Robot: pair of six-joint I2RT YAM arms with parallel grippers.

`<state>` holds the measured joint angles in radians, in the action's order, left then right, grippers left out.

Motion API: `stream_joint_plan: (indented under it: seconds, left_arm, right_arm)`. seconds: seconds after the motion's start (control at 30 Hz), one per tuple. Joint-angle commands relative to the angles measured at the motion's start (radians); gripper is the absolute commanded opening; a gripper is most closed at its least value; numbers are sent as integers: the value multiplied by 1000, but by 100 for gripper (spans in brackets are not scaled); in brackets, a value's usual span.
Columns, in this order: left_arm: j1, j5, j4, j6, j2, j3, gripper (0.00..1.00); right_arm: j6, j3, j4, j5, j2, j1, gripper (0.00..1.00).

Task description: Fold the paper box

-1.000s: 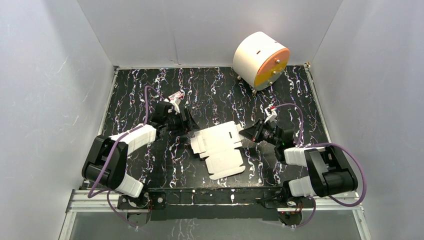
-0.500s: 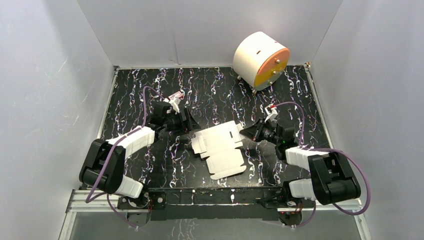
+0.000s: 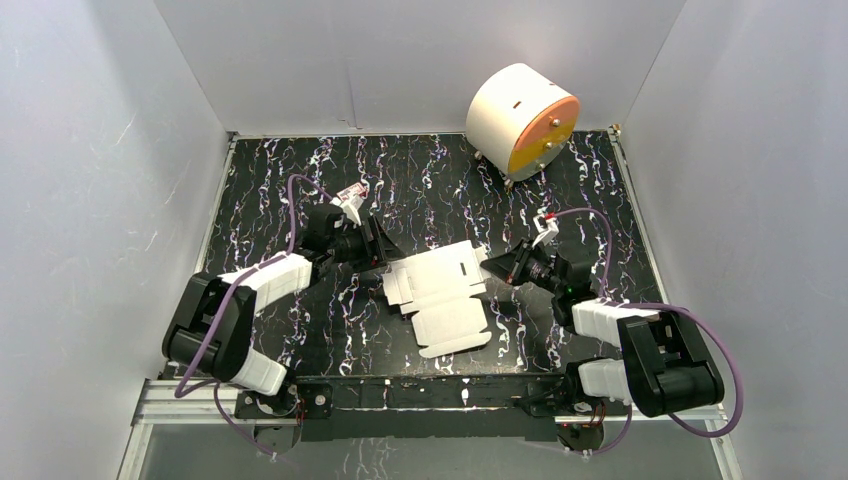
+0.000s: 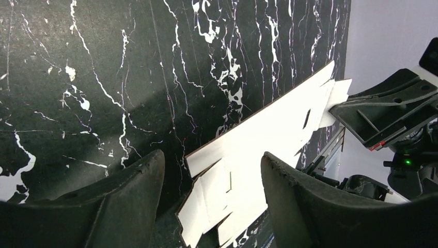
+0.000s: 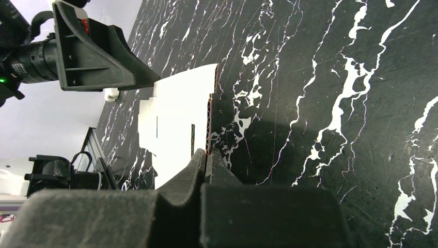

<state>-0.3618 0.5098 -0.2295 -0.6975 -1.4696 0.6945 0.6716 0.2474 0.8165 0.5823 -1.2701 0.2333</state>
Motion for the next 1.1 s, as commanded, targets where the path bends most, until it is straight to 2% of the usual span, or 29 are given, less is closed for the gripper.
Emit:
stream_joint_plan:
  seconds: [0.0, 0.2, 0.43, 0.87, 1.07]
  left_arm:
    - [4, 39, -43, -22, -26, -11, 65]
    - [8, 85, -111, -65, -56, -22, 60]
    - [30, 139, -203, -121, -72, -67, 49]
    - [46, 216, -339, -194, -121, -96, 47]
    - [47, 227, -388, -210, -148, -99, 39]
  right_arm:
    - [23, -20, 112, 1, 16, 4, 0]
    - [47, -41, 152, 3, 21, 4, 0]
    - [67, -58, 175, -9, 31, 4, 0]
    - [98, -68, 226, 7, 22, 4, 0]
    - [106, -71, 249, 22, 6, 4, 0]
